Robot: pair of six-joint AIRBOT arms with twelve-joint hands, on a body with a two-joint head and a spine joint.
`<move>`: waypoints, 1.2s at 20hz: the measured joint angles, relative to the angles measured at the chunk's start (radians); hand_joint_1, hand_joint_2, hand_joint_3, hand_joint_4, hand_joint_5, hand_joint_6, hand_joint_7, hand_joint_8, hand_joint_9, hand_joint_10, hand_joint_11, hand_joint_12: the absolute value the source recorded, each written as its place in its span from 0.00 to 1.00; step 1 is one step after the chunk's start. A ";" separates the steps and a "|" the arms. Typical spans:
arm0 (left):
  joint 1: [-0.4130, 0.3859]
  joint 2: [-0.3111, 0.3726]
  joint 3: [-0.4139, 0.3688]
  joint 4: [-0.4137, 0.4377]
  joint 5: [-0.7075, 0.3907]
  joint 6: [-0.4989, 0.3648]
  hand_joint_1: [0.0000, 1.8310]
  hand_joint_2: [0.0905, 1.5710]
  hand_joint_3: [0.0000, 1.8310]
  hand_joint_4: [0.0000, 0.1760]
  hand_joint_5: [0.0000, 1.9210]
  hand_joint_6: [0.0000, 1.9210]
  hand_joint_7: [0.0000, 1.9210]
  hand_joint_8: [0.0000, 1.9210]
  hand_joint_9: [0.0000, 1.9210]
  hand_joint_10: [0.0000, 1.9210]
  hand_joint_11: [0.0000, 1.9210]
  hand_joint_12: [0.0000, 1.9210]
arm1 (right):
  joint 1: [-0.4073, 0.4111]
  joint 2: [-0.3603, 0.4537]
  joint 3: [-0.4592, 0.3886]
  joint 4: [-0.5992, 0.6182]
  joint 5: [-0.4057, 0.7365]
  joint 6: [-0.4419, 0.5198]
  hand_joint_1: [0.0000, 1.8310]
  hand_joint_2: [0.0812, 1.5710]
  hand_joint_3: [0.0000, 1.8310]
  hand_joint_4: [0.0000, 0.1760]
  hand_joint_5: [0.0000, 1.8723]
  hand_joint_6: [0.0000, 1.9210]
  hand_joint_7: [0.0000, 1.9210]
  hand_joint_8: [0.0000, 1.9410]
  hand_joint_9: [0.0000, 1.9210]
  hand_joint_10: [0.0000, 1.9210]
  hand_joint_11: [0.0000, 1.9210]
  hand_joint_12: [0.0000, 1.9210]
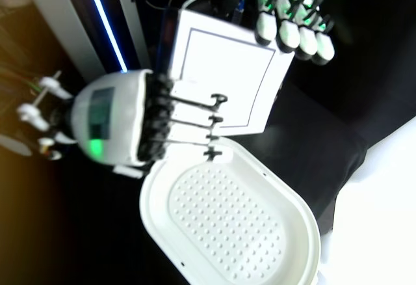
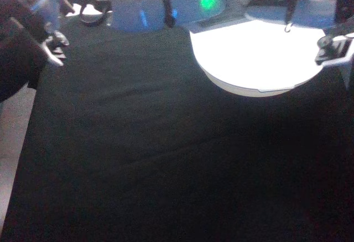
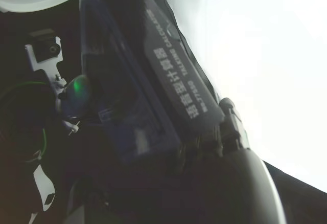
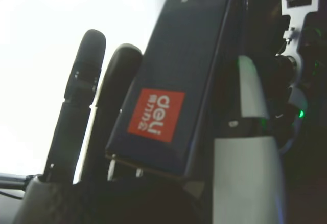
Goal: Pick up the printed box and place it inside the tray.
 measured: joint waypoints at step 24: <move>0.306 0.109 -0.086 -0.146 -0.394 -0.102 0.00 0.57 0.00 0.00 0.00 0.00 0.00 0.00 0.00 0.00 0.00 0.00 | 0.219 0.025 0.105 -0.158 -0.321 -0.245 0.69 0.70 0.00 0.00 0.50 0.41 0.54 0.60 0.54 0.53 0.44 0.72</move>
